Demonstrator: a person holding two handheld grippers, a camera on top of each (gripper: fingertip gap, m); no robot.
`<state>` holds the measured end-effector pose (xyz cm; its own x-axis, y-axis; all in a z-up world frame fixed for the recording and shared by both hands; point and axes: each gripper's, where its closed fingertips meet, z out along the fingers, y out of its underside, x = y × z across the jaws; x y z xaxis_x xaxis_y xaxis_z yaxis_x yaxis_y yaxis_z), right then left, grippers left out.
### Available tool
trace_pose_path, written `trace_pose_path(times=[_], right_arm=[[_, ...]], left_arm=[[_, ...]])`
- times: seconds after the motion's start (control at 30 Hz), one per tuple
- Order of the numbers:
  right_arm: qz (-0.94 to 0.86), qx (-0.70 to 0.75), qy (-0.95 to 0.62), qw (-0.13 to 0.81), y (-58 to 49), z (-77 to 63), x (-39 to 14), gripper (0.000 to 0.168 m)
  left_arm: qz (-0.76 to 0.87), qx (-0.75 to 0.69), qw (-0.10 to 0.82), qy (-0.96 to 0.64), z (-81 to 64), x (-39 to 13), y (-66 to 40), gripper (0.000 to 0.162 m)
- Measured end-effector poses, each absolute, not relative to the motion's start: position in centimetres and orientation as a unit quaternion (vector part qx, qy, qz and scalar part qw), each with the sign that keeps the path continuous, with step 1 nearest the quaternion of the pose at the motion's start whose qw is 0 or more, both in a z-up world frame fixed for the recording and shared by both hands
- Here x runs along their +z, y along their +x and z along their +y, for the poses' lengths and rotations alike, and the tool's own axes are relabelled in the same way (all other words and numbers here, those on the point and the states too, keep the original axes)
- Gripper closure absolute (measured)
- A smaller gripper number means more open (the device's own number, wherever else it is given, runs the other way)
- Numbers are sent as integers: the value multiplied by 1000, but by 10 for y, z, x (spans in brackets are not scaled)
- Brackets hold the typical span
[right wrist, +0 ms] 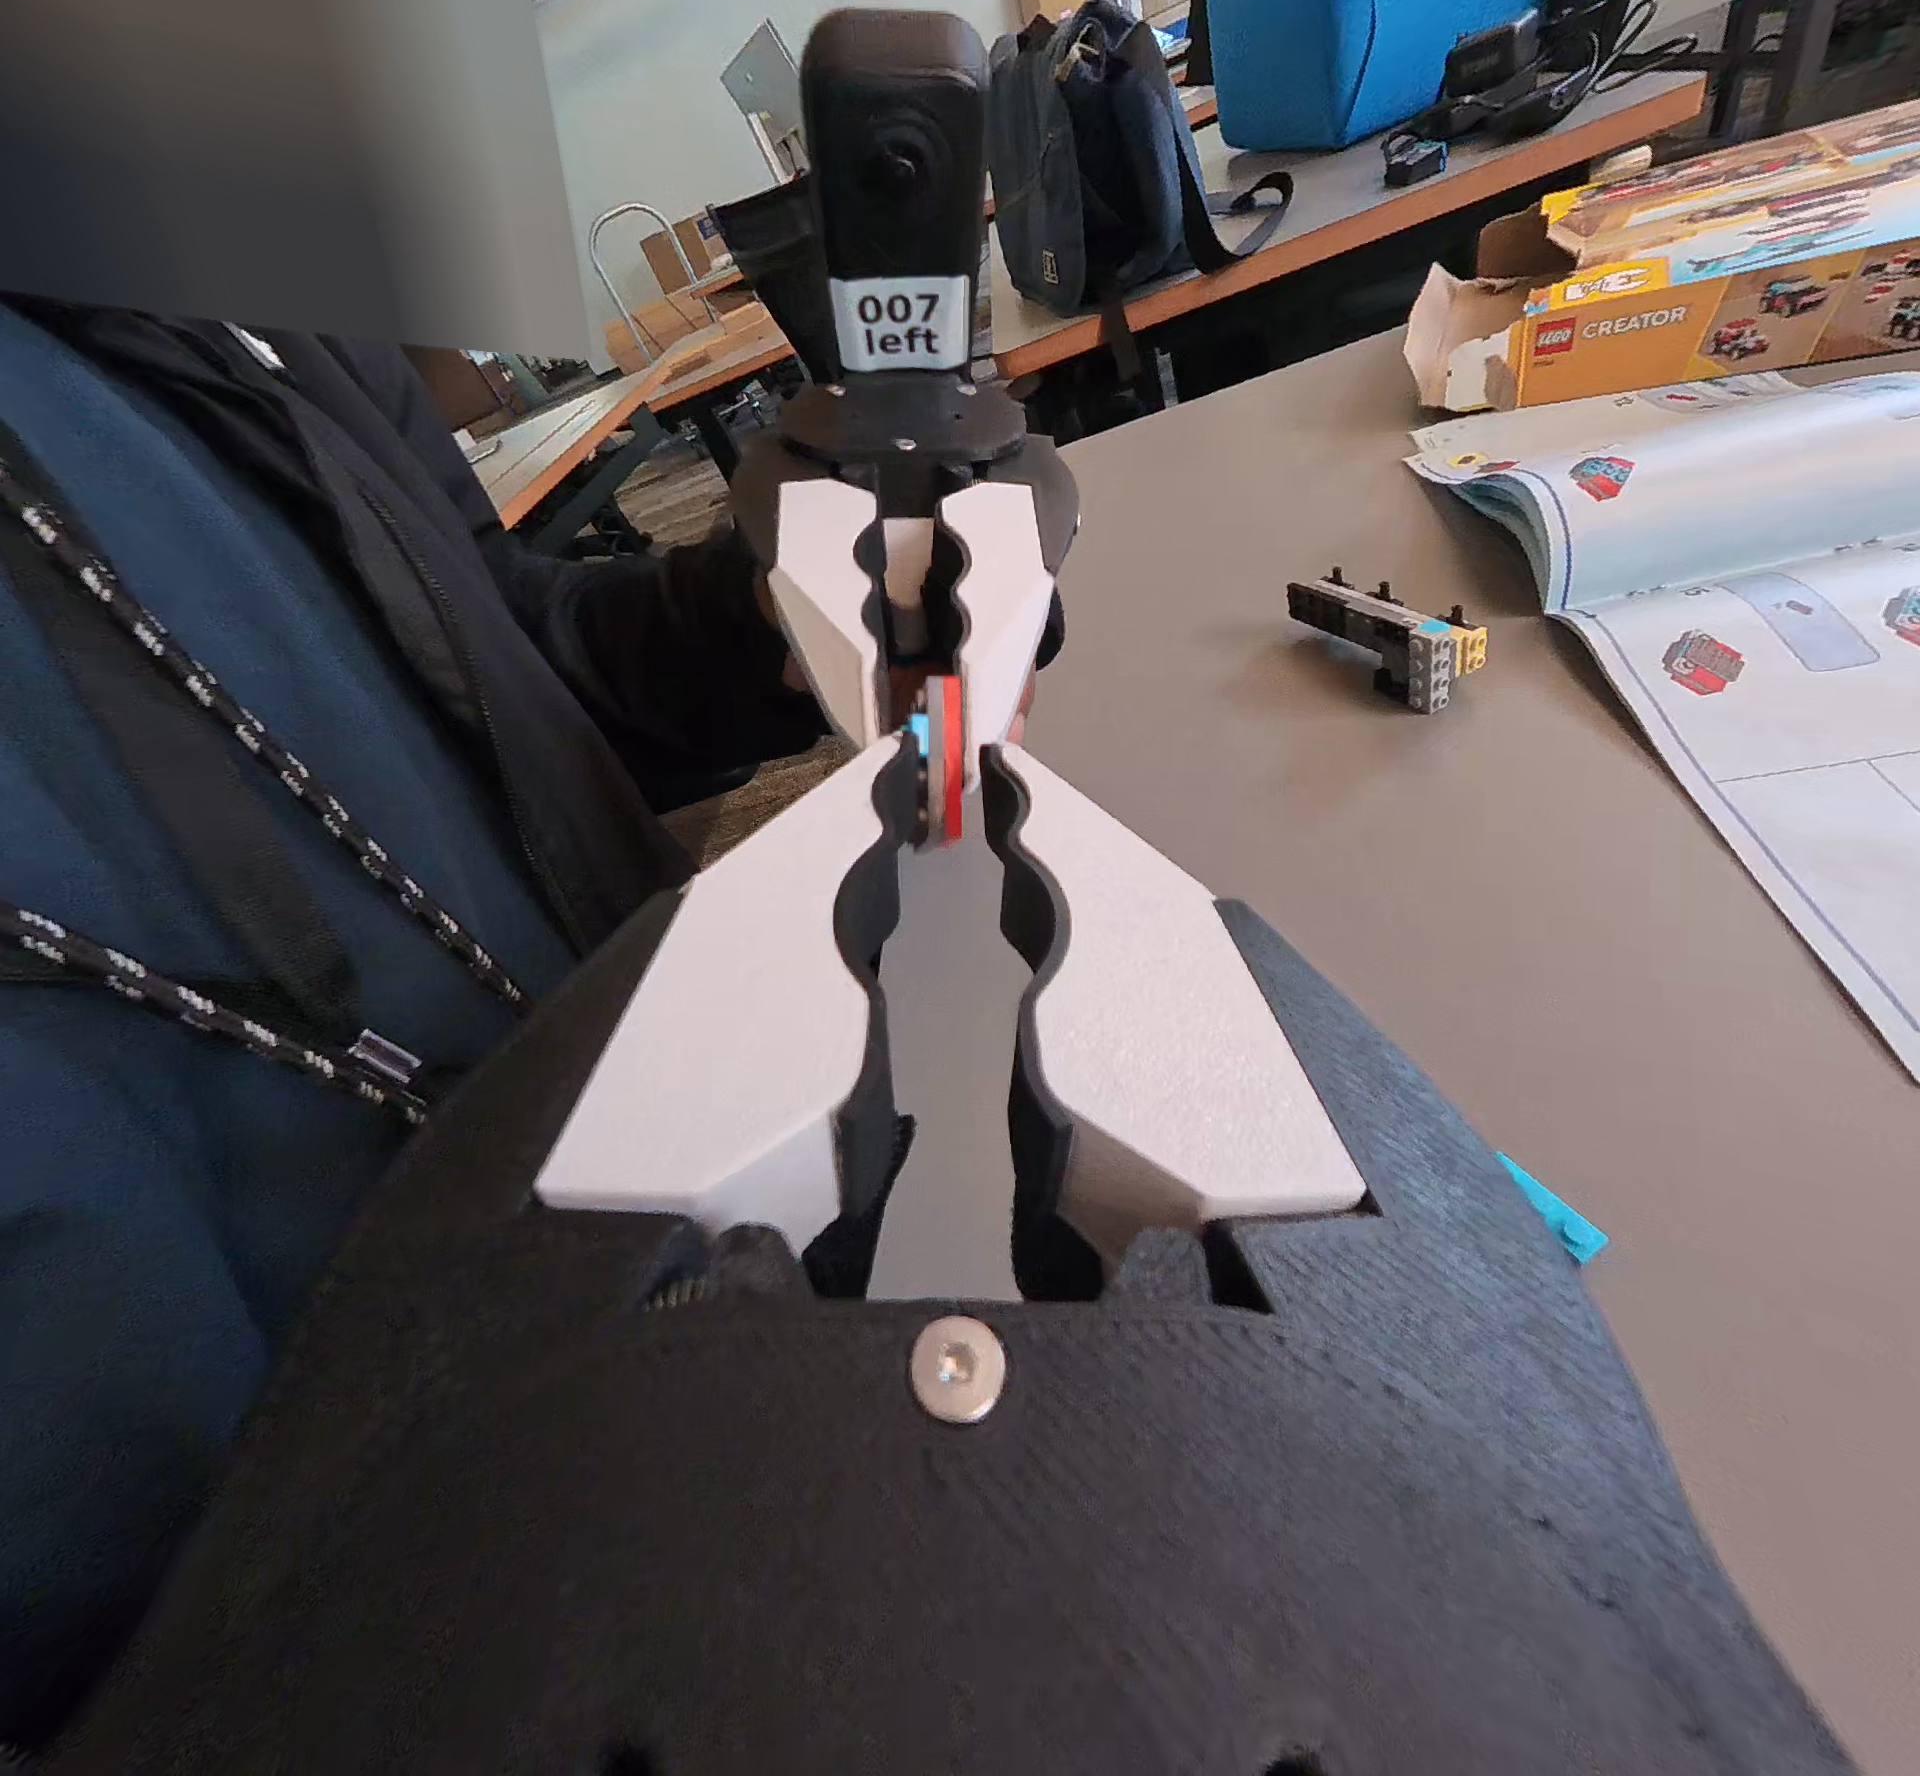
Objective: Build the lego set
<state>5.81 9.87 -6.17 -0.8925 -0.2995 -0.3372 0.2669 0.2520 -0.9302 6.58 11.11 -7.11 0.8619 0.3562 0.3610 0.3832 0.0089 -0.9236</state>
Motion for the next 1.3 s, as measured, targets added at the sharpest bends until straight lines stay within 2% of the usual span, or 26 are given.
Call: trace_pose_path(times=[0.5, 0.63, 0.9, 0.97, 1.3], right_arm=[[745, -612, -11, 265, 64, 97, -59, 158], [729, -634, 9, 260, 57, 99, -57, 159], [689, -672, 46, 266, 48, 103, -50, 159], [685, -678, 47, 263, 47, 104, -49, 159], [669, -693, 48, 264, 49, 106, -43, 159]], left_arm=[[-261, -23, 664, -700, 112, -69, 68, 149], [-268, -44, 670, -690, 113, -70, 70, 139], [-294, -56, 692, -657, 113, -65, 65, 142], [-302, -56, 694, -651, 113, -65, 63, 148], [-304, -49, 693, -651, 115, -60, 63, 149]])
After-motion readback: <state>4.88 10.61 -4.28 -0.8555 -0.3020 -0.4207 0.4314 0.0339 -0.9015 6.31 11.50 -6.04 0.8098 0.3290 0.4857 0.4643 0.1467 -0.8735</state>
